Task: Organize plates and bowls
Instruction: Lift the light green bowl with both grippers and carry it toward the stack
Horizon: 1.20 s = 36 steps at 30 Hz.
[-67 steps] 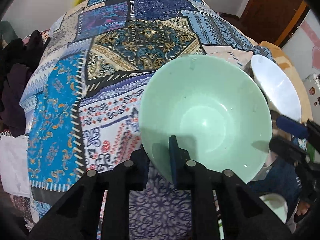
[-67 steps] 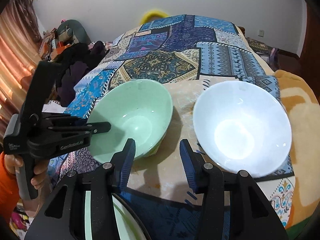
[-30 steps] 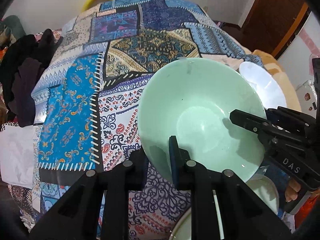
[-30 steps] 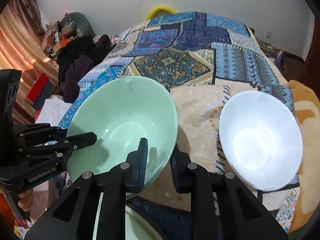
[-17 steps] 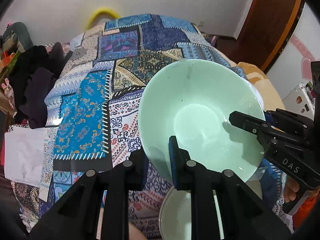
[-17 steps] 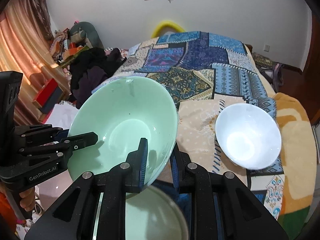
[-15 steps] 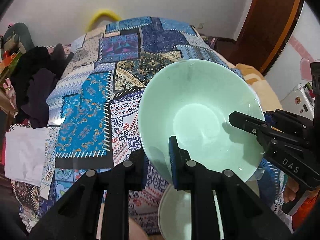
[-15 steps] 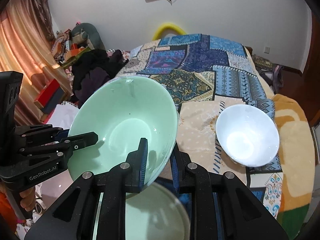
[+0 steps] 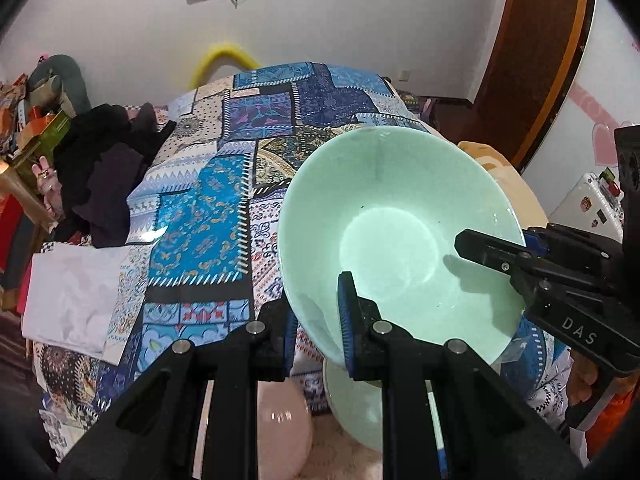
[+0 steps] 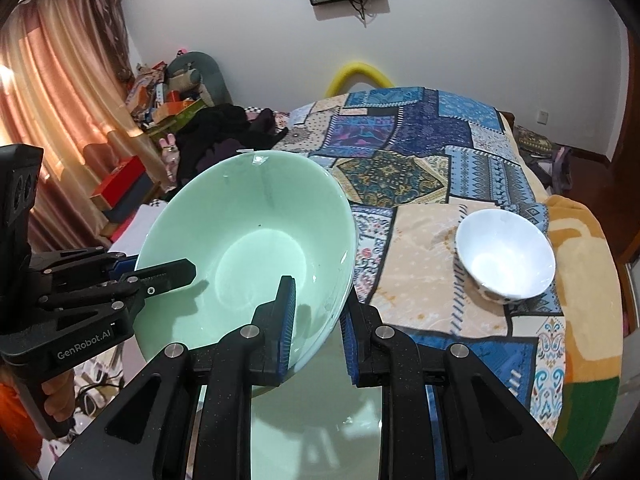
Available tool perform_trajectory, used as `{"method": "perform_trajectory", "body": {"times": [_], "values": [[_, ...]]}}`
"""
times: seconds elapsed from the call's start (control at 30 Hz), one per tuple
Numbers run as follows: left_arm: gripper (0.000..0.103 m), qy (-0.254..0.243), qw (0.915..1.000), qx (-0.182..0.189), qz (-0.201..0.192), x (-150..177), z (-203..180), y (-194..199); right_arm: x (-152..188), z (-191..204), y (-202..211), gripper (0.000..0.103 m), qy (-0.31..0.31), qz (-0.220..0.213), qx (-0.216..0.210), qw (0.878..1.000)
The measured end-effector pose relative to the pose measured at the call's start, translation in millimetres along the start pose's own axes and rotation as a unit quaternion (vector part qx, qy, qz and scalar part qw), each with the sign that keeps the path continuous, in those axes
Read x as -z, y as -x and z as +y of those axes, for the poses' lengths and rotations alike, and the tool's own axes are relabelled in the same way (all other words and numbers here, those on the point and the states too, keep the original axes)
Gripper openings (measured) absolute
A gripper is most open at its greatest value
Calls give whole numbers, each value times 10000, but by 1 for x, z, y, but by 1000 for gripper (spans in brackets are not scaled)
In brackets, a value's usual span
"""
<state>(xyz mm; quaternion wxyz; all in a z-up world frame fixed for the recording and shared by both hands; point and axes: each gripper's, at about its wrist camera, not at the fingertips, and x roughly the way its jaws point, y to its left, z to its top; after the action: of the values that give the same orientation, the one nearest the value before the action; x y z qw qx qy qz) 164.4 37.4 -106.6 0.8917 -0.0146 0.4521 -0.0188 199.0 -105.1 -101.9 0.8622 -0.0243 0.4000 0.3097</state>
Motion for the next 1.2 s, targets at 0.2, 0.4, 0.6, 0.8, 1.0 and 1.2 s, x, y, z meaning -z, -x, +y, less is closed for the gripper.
{"method": "perform_trajectory", "body": {"times": [0.2, 0.4, 0.6, 0.8, 1.0, 1.2], "values": [[18, 165, 9998, -39, -92, 20, 12, 25, 9, 21, 4, 20, 122, -31, -131, 9998], [18, 357, 9991, -137, -201, 36, 29, 43, 15, 44, -1, 20, 250, 8, -300, 9992], [18, 592, 9977, -262, -210, 56, 52, 54, 17, 66, -15, 20, 375, 155, -523, 9978], [18, 828, 9956, -420, -78, 76, 78, 56, 26, 89, -33, 20, 486, 365, -753, 9953], [18, 1001, 9933, -559, 122, 98, 99, 52, 37, 105, -55, 20, 508, 658, -933, 9922], [18, 1115, 9910, -592, 442, 117, 114, 38, 51, 112, -75, 20, 507, 984, -996, 9889]]}}
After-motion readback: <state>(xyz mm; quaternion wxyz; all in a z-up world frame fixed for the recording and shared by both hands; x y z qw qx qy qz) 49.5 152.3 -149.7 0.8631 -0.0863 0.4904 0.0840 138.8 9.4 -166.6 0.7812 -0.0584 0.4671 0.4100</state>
